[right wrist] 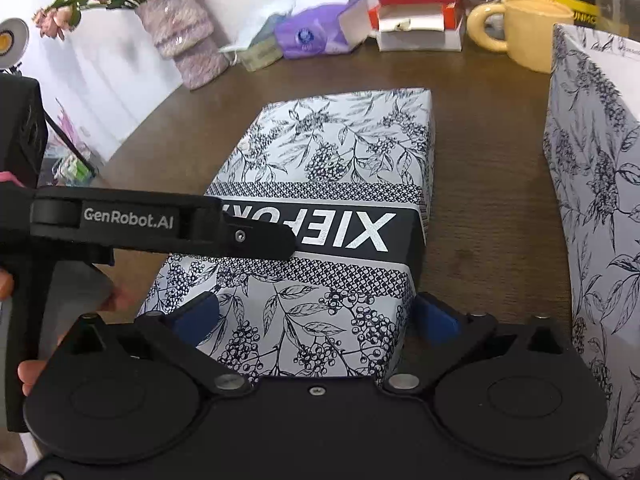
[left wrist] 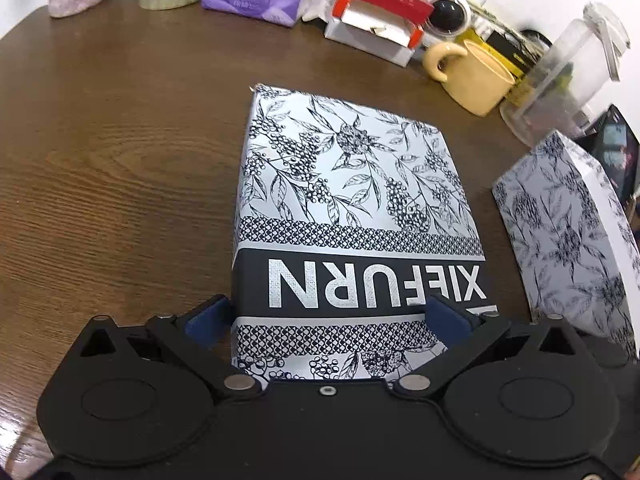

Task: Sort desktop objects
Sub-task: 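Move both grippers to the XIEFURN floral lid and grasp its opposite sides, then lift the lid with both grippers and carry it toward the open box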

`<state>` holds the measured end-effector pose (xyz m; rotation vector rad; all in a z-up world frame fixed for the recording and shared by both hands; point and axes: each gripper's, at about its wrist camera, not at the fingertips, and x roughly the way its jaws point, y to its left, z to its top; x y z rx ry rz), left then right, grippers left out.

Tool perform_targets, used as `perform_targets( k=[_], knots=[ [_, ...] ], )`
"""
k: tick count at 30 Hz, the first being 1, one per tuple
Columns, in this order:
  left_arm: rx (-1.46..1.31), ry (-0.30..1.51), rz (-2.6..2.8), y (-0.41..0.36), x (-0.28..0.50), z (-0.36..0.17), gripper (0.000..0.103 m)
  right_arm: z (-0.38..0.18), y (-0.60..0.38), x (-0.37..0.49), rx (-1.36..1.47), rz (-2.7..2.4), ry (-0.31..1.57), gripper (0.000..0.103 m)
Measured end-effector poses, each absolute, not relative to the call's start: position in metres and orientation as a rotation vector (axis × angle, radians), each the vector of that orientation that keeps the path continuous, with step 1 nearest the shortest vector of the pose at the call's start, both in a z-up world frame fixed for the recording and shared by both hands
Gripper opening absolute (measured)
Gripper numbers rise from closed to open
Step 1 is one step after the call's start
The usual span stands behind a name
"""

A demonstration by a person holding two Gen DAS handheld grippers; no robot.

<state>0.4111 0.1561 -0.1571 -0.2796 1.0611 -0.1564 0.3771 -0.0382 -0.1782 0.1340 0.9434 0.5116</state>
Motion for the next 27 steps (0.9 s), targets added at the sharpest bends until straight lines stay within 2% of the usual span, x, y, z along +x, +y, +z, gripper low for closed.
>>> perform_targets(
  k=[7, 15, 22, 27],
  knots=[
    [-0.275, 1.052, -0.130, 0.153, 0.396, -0.151, 0.103, -0.188, -0.041, 0.376, 0.204, 0.512, 0.893, 0.103],
    [-0.269, 1.041, -0.099, 0.149, 0.378, -0.144, 0.103, -0.177, -0.027, 0.386, 0.182, 0.497, 0.932, 0.103],
    [-0.255, 1.023, -0.074, 0.139, 0.371, -0.135, 0.103, -0.159, -0.036, 0.341, 0.193, 0.517, 0.920, 0.103],
    [-0.235, 1.016, -0.061, 0.134, 0.326, -0.117, 0.103, -0.144, -0.042, 0.304, 0.211, 0.535, 0.913, 0.103]
  ],
)
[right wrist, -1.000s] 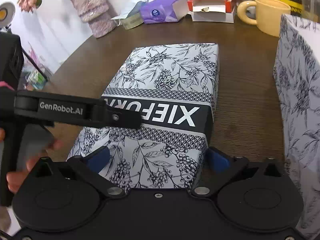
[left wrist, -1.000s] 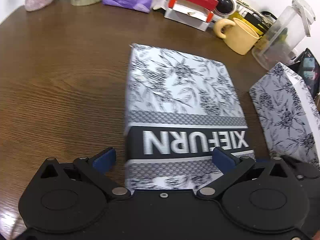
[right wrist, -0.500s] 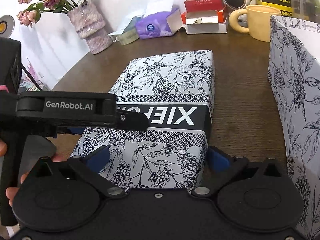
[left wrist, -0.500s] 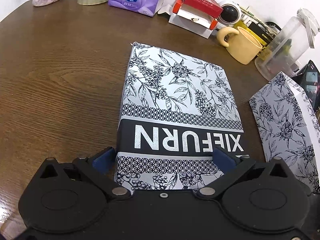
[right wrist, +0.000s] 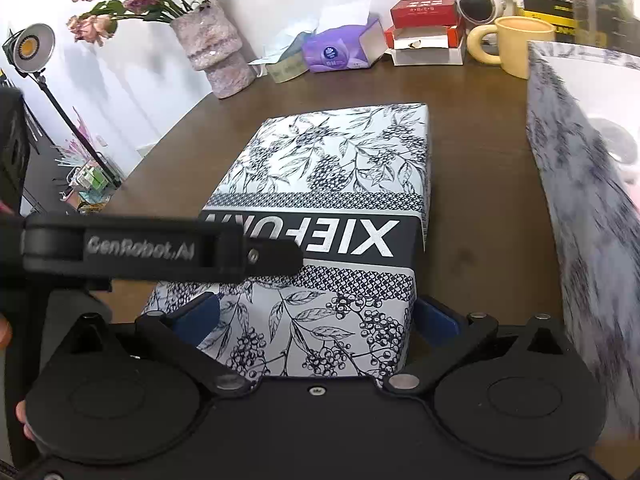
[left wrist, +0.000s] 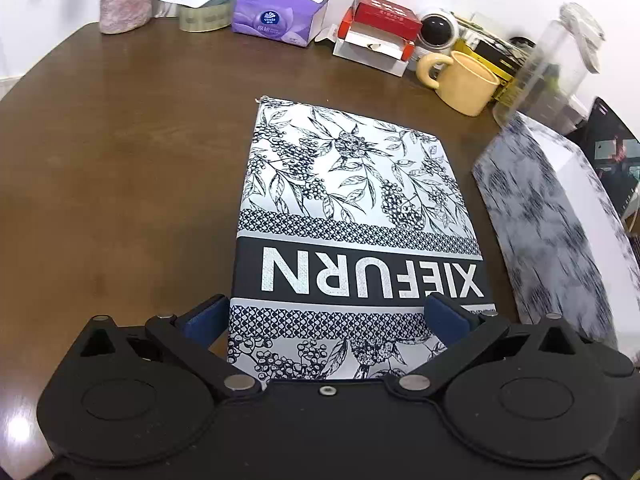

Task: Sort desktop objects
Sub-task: 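Lift the lid with both grippers and carry it toward the open box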

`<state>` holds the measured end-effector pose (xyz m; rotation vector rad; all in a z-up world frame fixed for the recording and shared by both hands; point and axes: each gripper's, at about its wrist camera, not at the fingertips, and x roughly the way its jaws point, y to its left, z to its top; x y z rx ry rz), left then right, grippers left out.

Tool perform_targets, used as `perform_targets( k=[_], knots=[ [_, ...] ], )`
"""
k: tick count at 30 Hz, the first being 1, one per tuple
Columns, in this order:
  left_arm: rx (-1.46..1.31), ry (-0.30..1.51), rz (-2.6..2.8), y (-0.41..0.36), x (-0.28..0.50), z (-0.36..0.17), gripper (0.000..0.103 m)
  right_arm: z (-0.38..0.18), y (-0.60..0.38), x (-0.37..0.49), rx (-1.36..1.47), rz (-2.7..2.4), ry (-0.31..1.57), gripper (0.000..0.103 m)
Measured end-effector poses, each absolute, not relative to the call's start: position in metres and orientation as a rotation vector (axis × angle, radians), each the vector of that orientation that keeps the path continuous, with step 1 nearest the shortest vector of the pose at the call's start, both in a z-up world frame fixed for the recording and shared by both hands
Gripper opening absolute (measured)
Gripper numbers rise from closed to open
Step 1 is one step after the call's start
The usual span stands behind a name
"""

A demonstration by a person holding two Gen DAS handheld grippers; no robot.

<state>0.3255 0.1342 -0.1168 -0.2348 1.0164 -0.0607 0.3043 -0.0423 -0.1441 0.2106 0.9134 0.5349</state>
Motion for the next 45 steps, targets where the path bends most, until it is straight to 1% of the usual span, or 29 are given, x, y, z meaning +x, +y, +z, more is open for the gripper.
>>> perform_targets(
  k=[3, 10, 14, 20, 28, 33, 39, 45],
  knots=[
    [-0.239, 1.022, -0.063, 0.131, 0.296, -0.108, 0.103, -0.139, -0.049, 0.288, 0.208, 0.553, 0.904, 0.103],
    [-0.279, 1.013, -0.008, 0.113, 0.222, -0.094, 0.103, -0.122, -0.063, 0.221, 0.165, 0.631, 0.894, 0.103],
    [-0.301, 1.007, 0.022, 0.102, 0.178, -0.086, 0.103, -0.115, -0.087, 0.174, 0.165, 0.641, 0.881, 0.103],
    [-0.288, 0.996, 0.004, 0.064, 0.112, -0.078, 0.103, -0.105, -0.126, 0.103, 0.167, 0.644, 0.857, 0.103],
    [-0.276, 0.989, -0.043, 0.019, 0.049, -0.077, 0.103, -0.099, -0.166, 0.032, 0.160, 0.594, 0.839, 0.103],
    [-0.277, 0.979, -0.071, -0.001, 0.025, -0.076, 0.103, -0.095, -0.188, 0.004, 0.157, 0.564, 0.820, 0.103],
    [-0.276, 0.968, -0.123, -0.025, 0.010, -0.076, 0.103, -0.086, -0.211, -0.002, 0.165, 0.513, 0.792, 0.103],
    [-0.237, 0.941, -0.188, -0.053, 0.010, -0.071, 0.103, -0.078, -0.233, -0.008, 0.172, 0.461, 0.763, 0.103]
  ],
)
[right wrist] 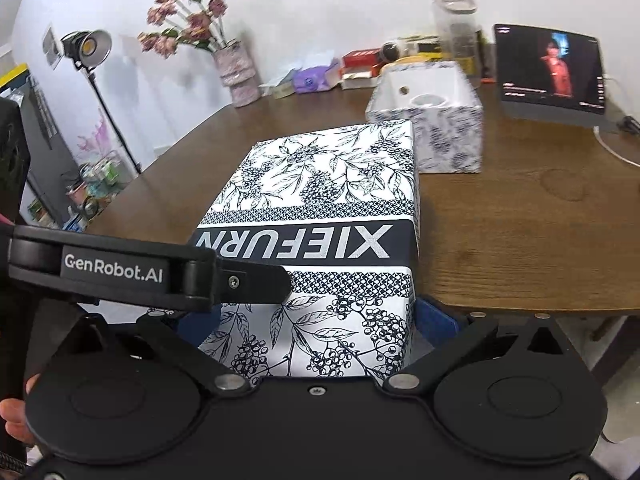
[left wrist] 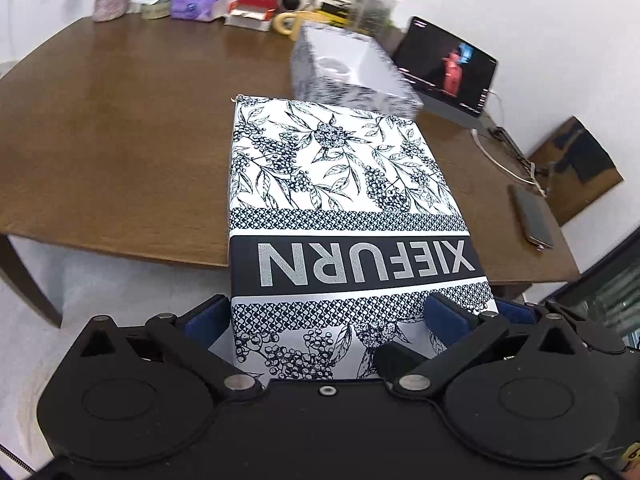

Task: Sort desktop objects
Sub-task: 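Lift the lid with both grippers and carry it toward the open box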

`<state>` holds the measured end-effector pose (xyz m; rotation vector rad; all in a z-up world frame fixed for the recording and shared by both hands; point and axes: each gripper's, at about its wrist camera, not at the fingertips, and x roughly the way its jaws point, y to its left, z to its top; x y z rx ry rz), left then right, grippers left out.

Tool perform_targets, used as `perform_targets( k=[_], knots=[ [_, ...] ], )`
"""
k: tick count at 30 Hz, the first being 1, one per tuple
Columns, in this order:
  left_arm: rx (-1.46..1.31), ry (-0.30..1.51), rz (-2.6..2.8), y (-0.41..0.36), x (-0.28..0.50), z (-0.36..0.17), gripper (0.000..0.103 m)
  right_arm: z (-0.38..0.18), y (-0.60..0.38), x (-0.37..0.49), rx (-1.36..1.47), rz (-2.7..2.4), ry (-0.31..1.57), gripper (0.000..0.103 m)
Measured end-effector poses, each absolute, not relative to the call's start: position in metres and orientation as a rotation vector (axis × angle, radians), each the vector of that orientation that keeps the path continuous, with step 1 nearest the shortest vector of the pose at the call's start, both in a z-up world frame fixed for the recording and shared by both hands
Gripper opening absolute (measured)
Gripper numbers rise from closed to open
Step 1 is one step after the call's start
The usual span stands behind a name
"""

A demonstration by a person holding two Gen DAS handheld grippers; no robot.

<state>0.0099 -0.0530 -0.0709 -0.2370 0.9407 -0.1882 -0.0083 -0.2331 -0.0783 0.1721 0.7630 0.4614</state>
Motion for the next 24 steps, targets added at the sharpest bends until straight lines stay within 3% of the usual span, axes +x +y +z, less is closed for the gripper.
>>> perform_targets(
  k=[12, 24],
  knots=[
    [-0.236, 0.905, -0.242, -0.076, 0.014, -0.058, 0.103, -0.067, -0.266, -0.024, 0.158, 0.415, 0.705, 0.103],
    [-0.225, 0.822, -0.274, -0.104, 0.066, -0.019, 0.103, -0.046, -0.270, 0.045, 0.130, 0.402, 0.657, 0.103]
  ],
)
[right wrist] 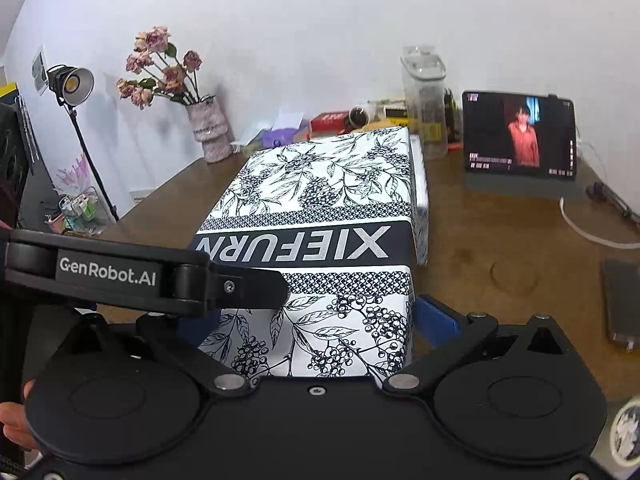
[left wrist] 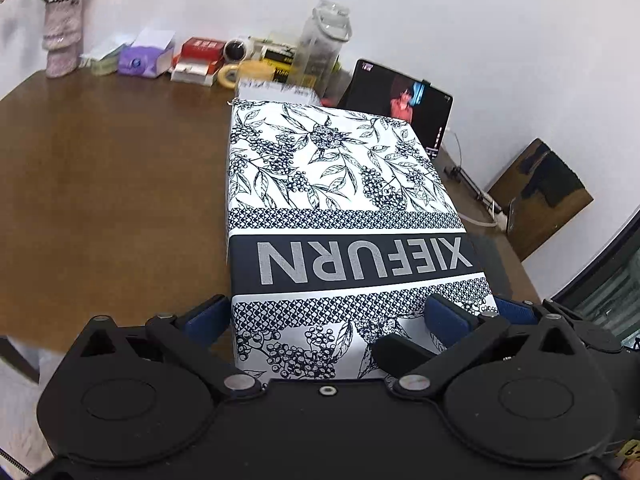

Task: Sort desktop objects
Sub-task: 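Lift the lid with both grippers and carry it toward the open box, then hold the lid with both grippers and align it above the box opening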

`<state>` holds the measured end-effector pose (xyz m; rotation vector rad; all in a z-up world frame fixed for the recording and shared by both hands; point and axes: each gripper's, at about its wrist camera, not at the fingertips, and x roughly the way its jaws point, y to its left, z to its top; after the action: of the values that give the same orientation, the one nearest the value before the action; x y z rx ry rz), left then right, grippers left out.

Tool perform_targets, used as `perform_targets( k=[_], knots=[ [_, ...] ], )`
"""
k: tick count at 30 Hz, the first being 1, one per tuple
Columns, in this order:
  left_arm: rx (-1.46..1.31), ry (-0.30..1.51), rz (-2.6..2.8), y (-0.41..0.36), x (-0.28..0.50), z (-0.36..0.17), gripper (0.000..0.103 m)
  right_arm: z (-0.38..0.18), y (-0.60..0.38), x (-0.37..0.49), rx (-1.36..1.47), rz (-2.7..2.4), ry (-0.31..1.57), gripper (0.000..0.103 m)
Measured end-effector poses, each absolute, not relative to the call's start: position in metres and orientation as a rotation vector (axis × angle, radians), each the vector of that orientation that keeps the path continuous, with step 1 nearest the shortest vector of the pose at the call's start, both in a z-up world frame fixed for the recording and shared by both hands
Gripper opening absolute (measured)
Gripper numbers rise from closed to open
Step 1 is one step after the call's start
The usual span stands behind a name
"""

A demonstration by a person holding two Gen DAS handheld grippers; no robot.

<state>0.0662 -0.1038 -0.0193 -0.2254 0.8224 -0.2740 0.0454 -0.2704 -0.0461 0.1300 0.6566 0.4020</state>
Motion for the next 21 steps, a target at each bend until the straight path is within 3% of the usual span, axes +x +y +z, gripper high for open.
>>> perform_targets(
  k=[21],
  knots=[
    [-0.229, 0.762, -0.278, -0.114, 0.205, 0.000, 0.103, -0.016, -0.274, 0.185, 0.091, 0.384, 0.596, 0.103]
  ],
)
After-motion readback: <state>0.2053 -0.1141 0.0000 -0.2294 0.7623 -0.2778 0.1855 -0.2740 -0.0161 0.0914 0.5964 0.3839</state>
